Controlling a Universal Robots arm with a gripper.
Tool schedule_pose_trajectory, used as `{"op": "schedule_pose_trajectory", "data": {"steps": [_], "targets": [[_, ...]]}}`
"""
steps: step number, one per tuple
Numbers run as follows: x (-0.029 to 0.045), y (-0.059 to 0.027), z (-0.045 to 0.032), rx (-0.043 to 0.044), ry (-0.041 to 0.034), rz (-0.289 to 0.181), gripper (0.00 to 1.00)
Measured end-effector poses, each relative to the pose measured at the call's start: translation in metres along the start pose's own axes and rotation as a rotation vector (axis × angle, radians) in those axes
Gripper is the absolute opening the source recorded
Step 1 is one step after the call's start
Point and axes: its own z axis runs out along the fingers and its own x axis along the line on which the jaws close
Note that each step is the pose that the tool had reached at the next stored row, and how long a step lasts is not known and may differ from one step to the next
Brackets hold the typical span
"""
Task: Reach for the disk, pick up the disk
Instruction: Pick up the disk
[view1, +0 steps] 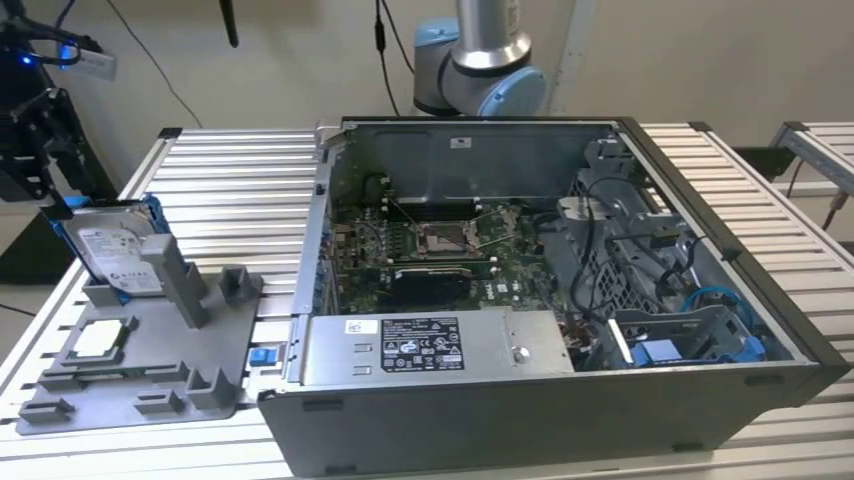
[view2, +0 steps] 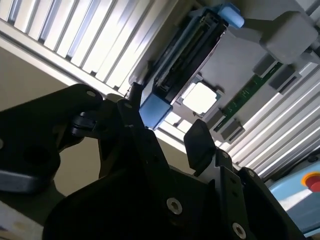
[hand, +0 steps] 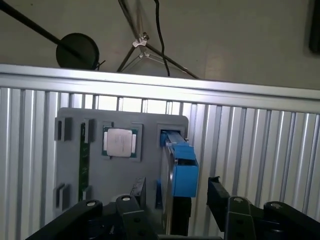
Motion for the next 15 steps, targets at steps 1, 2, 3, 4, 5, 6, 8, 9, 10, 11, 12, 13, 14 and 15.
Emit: {"op": "schedule_pose_trajectory", "data": {"steps": [1, 2, 3, 4, 5, 6, 8, 9, 10, 11, 12, 13, 14, 15], "targets": [[-0.0015, 0.0000, 0.0019, 0.0000, 0.0000, -0.001, 1.00], [-0.0031, -0.0001, 0.0038, 0.0000, 0.0000, -0.002, 1.00], [-0.0045, -0.0002, 0.0056, 0.0000, 0.0000, -0.003, 1.00], [-0.0055, -0.0001, 0.0075, 0.0002, -0.0001, -0.003, 1.00], [-0.0058, 0.0002, 0.0093, 0.0001, 0.0000, -0.004, 1.00], [-0.0058, 0.0006, 0.0110, 0.0000, 0.0000, -0.005, 1.00], [-0.0058, 0.0014, 0.0146, 0.0001, -0.0001, -0.005, 1.00], [-0.0059, 0.0017, 0.0165, 0.0000, -0.0001, -0.005, 1.00], [-0.0059, 0.0018, 0.0183, 0.0001, -0.0001, -0.005, 1.00], [-0.0059, 0.0018, 0.0201, 0.0000, -0.0001, -0.006, 1.00], [-0.0059, 0.0018, 0.0219, 0.0000, -0.0001, -0.006, 1.00], [-0.0059, 0.0018, 0.0238, 0.0001, -0.0001, -0.006, 1.00], [-0.0059, 0.0018, 0.0255, 0.0001, -0.0001, -0.006, 1.00], [-0.0059, 0.0018, 0.0274, 0.0001, -0.0001, -0.006, 1.00]]}}
